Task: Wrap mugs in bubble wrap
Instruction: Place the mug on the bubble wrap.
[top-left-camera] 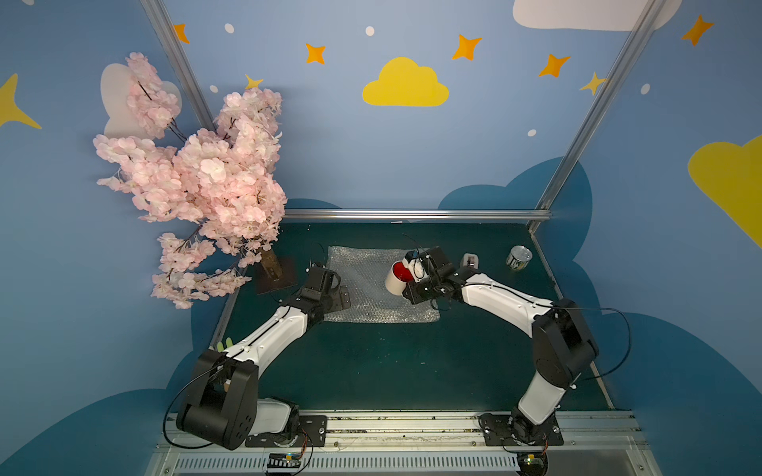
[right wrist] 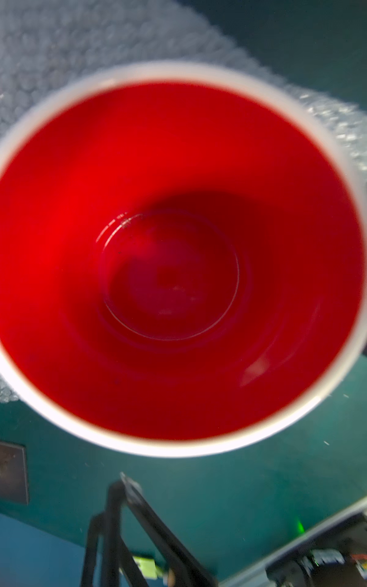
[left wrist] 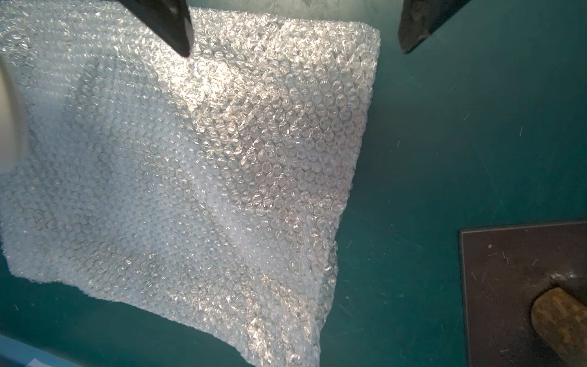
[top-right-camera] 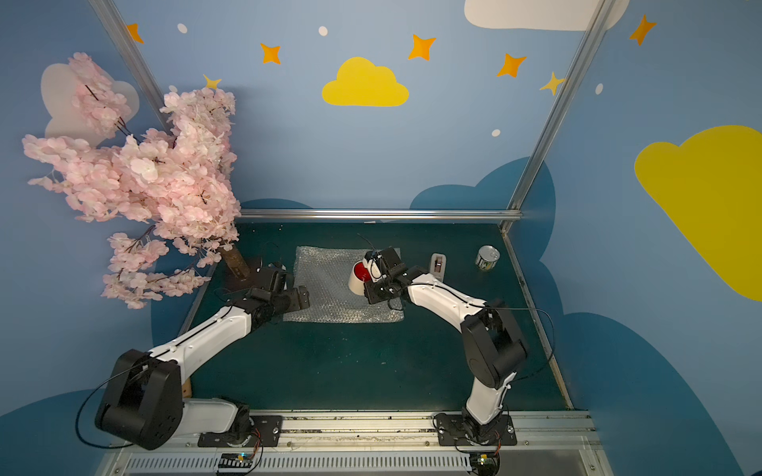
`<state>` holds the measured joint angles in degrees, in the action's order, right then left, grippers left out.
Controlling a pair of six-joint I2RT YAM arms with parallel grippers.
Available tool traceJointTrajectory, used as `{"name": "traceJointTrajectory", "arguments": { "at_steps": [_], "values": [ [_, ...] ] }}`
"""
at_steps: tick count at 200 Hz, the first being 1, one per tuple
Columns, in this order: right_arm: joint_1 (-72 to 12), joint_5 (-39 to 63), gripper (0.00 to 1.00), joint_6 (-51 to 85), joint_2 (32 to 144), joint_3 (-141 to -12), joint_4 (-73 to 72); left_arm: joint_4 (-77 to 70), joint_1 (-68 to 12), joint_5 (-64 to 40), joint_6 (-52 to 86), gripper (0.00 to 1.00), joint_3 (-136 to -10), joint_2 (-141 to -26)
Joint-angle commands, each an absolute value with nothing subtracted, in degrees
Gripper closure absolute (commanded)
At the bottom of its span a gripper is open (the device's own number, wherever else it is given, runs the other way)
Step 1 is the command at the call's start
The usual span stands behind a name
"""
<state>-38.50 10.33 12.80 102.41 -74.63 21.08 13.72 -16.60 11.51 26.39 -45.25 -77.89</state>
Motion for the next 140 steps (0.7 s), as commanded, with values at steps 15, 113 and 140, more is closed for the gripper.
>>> {"name": "traceJointTrajectory", "arguments": {
  "at_steps": [15, 113, 140],
  "values": [
    [-39.07, 9.26, 1.0, 9.08, 106.83, -79.73, 17.65, 14.81, -16.01, 10.47, 27.36, 0.0, -45.11, -77.21],
    [-42.22, 1.21, 1.0, 7.9, 117.84, -90.23, 17.7, 15.64, -14.89, 9.67, 26.64, 0.0, -45.53, -78.18],
    [-42.61, 1.05, 1.0, 7.76, 119.7, -92.14, 17.82, 15.89, -14.77, 9.67, 26.65, 0.0, -45.75, -78.32]
  ]
}}
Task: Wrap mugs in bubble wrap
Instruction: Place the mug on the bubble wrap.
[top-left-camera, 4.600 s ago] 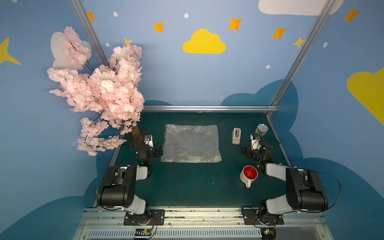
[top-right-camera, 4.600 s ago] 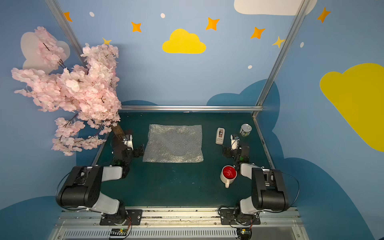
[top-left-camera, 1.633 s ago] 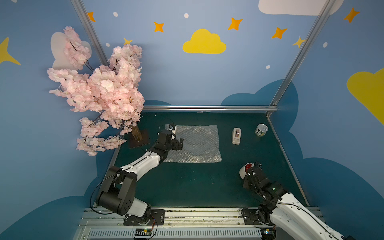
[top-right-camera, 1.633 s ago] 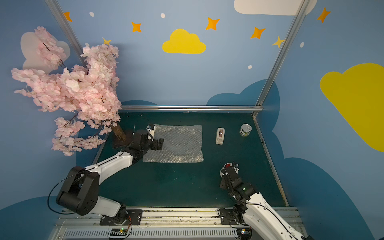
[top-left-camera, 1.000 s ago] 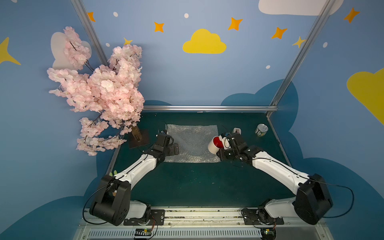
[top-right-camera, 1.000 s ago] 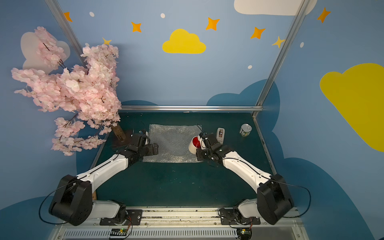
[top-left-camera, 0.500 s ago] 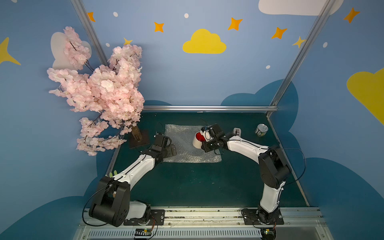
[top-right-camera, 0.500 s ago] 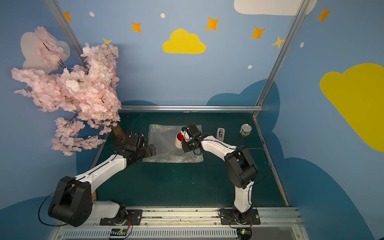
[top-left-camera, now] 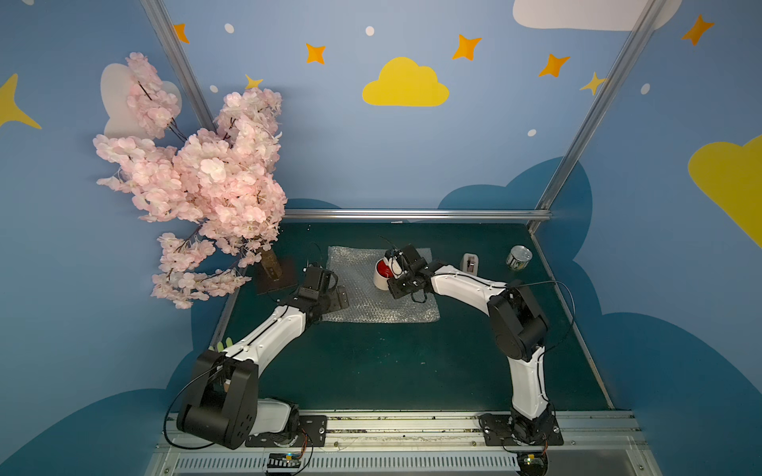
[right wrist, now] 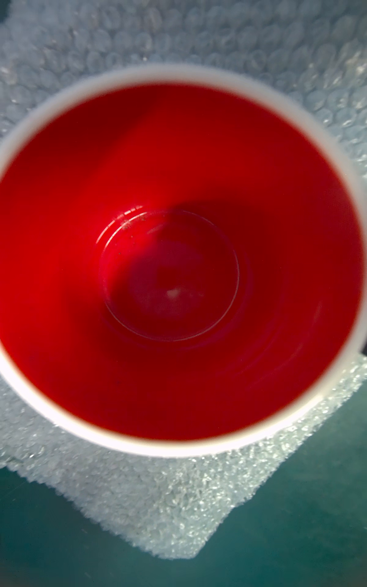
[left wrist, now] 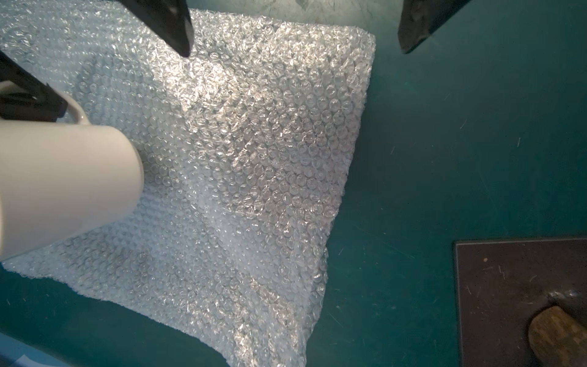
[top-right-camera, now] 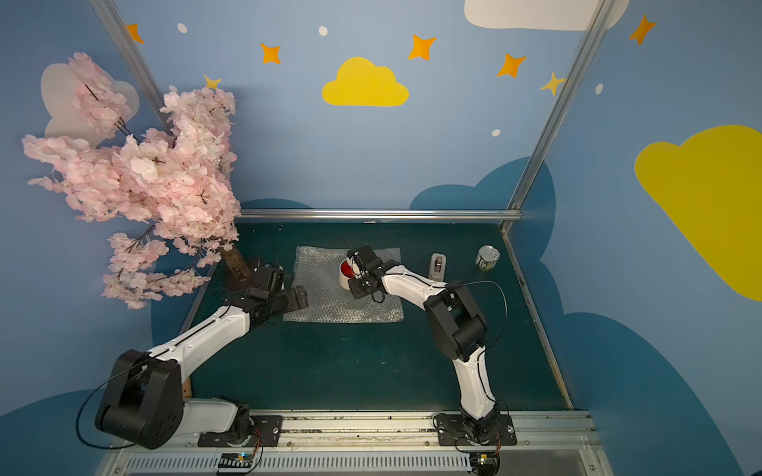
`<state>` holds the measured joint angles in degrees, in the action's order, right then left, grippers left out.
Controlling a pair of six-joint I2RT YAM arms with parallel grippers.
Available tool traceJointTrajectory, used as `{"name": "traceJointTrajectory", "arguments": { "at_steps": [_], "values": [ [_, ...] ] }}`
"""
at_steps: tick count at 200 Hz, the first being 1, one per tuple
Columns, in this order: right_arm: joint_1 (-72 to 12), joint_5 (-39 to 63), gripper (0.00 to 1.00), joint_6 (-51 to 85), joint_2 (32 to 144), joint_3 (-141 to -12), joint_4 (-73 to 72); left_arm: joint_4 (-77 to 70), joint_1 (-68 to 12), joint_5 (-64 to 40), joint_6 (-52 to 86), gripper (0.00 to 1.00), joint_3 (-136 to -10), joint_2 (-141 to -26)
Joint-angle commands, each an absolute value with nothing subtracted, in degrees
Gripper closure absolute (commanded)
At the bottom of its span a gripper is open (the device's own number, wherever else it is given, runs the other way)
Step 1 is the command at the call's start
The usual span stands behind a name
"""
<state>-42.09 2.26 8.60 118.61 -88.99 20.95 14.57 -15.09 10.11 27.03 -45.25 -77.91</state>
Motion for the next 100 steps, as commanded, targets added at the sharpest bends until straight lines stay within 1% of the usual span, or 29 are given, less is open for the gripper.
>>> {"name": "traceJointTrajectory", "arguments": {
  "at_steps": [1, 87, 100],
  "values": [
    [-42.58, 1.1, 1.0, 7.75, 119.75, -92.17, 17.83, 15.9, -14.77, 9.67, 26.68, 0.0, -45.73, -78.31],
    [-42.79, 1.38, 1.0, 6.77, 123.5, -94.13, 21.21, 16.69, -14.76, 9.71, 27.9, 0.0, -46.4, -79.58],
    [-42.79, 1.41, 0.85, 6.64, 123.46, -94.45, 22.15, 16.77, -14.74, 9.34, 27.88, 0.0, -46.66, -80.04]
  ]
}}
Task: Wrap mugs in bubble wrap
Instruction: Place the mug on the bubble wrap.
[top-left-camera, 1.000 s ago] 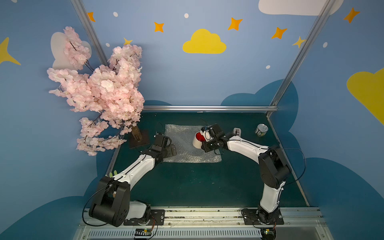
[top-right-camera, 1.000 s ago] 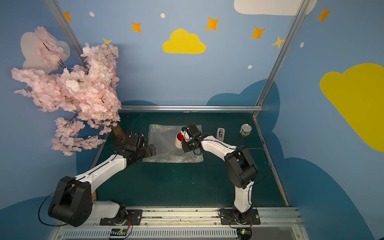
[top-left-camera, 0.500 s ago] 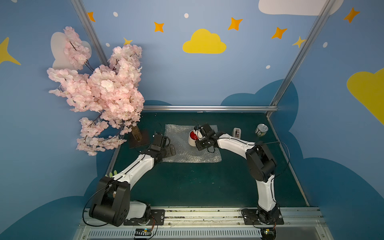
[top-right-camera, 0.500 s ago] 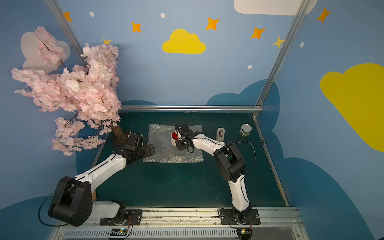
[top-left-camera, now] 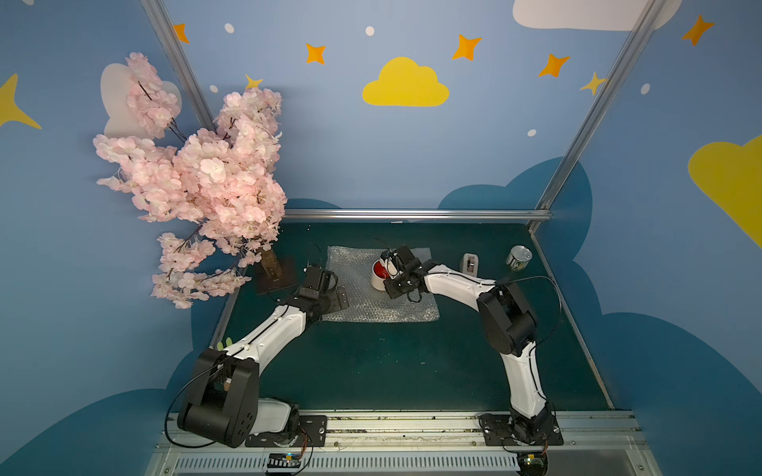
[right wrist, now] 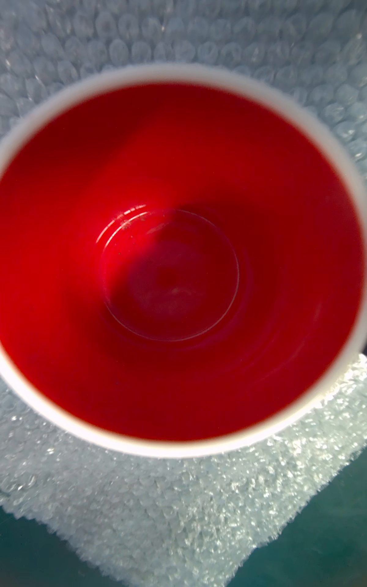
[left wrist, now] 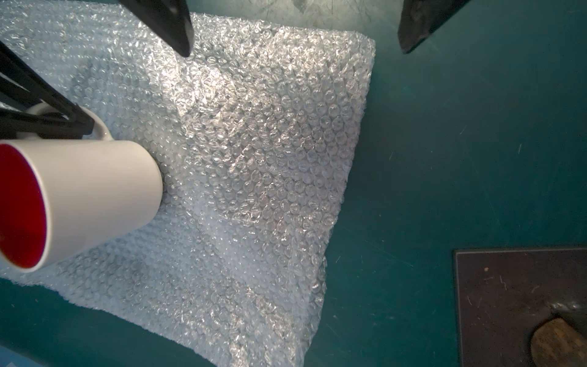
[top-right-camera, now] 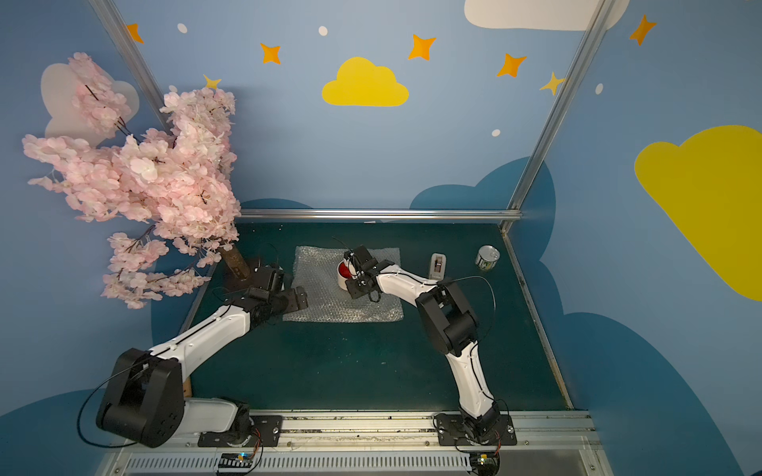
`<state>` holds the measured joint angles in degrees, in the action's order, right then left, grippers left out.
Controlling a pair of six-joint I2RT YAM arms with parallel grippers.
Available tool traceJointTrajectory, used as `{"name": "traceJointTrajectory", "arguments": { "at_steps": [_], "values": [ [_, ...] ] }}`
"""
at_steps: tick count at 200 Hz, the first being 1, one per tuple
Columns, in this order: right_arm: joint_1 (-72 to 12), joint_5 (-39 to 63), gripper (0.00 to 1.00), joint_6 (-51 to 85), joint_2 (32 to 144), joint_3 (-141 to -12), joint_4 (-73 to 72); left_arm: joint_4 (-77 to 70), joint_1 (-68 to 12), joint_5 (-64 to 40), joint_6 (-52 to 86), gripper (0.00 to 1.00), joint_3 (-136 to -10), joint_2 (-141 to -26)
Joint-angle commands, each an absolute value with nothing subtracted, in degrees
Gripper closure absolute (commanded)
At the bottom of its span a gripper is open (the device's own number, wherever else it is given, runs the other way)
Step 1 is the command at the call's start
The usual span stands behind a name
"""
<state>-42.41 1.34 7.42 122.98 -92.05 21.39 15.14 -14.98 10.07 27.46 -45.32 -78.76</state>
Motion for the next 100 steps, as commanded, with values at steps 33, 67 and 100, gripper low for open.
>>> {"name": "traceJointTrajectory", "arguments": {
  "at_steps": [33, 67, 100],
  "values": [
    [-42.65, -0.56, 0.41, 6.73, 120.66, -95.32, 27.68, 17.88, -14.6, 9.23, 28.55, 0.0, -48.3, -83.08],
    [-41.03, -0.03, 0.27, 7.88, 112.55, -90.8, 31.27, 20.43, -13.49, 7.58, 30.11, 0.03, -51.42, -88.06],
    [-34.55, 5.44, 0.27, 10.75, 106.29, -83.04, 34.21, 21.83, -12.27, 6.31, 30.37, 0.06, -53.94, -91.16]
  ]
}}
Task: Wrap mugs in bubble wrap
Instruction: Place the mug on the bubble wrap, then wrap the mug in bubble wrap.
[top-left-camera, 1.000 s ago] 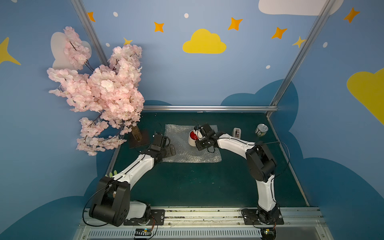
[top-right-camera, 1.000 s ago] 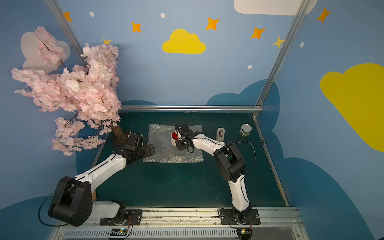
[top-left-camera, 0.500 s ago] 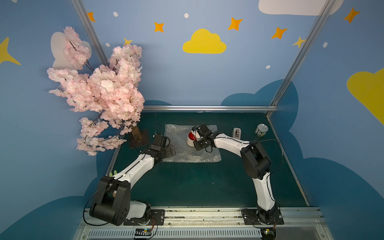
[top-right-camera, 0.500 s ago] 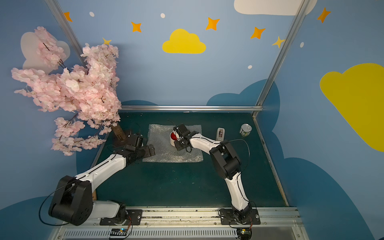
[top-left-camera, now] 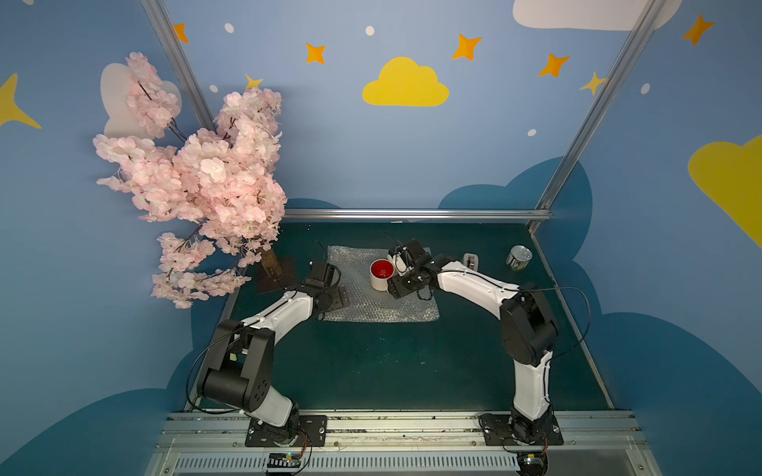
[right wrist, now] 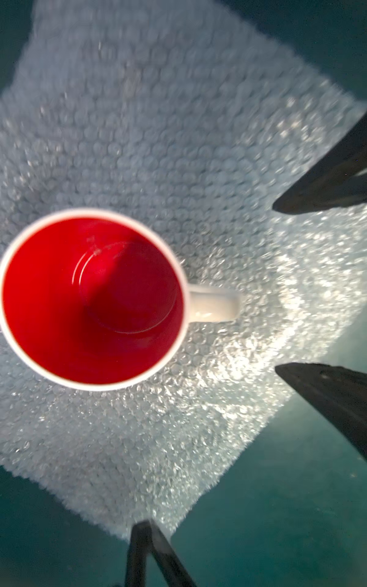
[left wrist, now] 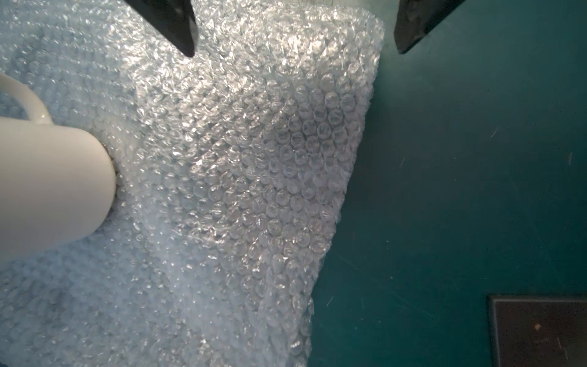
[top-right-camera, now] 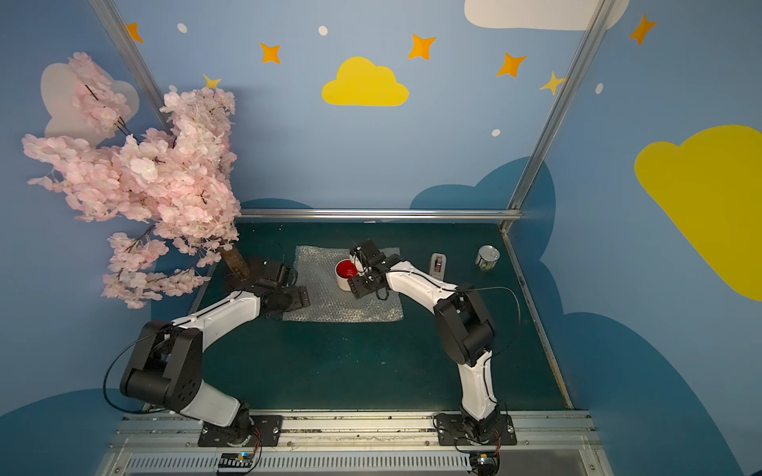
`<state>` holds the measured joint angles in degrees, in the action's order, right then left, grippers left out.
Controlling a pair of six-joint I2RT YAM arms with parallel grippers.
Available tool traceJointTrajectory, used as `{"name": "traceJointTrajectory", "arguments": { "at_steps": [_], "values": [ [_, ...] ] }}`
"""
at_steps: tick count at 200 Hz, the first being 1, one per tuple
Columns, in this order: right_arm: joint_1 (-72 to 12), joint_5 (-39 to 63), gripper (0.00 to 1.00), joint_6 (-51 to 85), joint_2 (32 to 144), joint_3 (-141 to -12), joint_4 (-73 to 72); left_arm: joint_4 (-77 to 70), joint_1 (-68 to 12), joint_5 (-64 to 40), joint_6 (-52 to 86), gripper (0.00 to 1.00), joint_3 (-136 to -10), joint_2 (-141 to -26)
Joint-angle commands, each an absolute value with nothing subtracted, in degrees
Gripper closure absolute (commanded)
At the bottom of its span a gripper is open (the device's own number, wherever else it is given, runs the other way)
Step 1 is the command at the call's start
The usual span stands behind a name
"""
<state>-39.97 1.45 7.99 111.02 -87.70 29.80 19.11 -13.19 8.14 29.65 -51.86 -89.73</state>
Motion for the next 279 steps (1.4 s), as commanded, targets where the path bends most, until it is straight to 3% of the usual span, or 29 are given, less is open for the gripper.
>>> {"name": "traceJointTrajectory", "arguments": {
  "at_steps": [1, 35, 68, 114, 152, 176, 237, 270, 279],
  "values": [
    [-34.28, 5.8, 0.27, 10.87, 106.15, -82.7, 34.16, 21.86, -12.2, 6.28, 30.34, 0.07, -54.0, -91.24],
    [-25.73, 17.22, 0.27, 10.69, 104.28, -75.87, 34.43, 21.79, -10.02, 3.21, 29.35, 0.1, -54.65, -94.09],
    [-22.83, 25.43, 0.27, 10.18, 106.08, -72.27, 32.23, 21.42, -7.66, -0.89, 28.8, 0.19, -54.88, -95.61],
    [-22.23, 25.88, 0.27, 14.55, 105.21, -65.88, 26.83, 22.53, -7.38, -1.78, 29.41, 0.32, -54.96, -97.57],
    [-22.27, 25.49, 0.31, 16.36, 105.07, -62.74, 25.31, 22.56, -7.29, -1.49, 29.96, 0.37, -53.33, -97.47],
    [-22.19, 25.28, 0.42, 17.01, 105.87, -61.91, 23.76, 22.58, -7.29, -1.34, 30.21, 0.44, -52.69, -97.73],
    [-22.24, 24.87, 0.83, 17.19, 104.64, -59.96, 23.07, 22.85, -7.29, -0.97, 30.1, 0.65, -51.68, -97.2],
    [-22.22, 24.44, 1.0, 16.36, 104.15, -59.76, 24.02, 23.05, -7.38, -0.96, 29.23, 0.77, -52.03, -97.61],
    [-22.14, 24.28, 1.0, 16.14, 103.86, -59.76, 24.24, 23.18, -7.38, -0.97, 28.99, 0.81, -51.88, -97.32]
  ]
}}
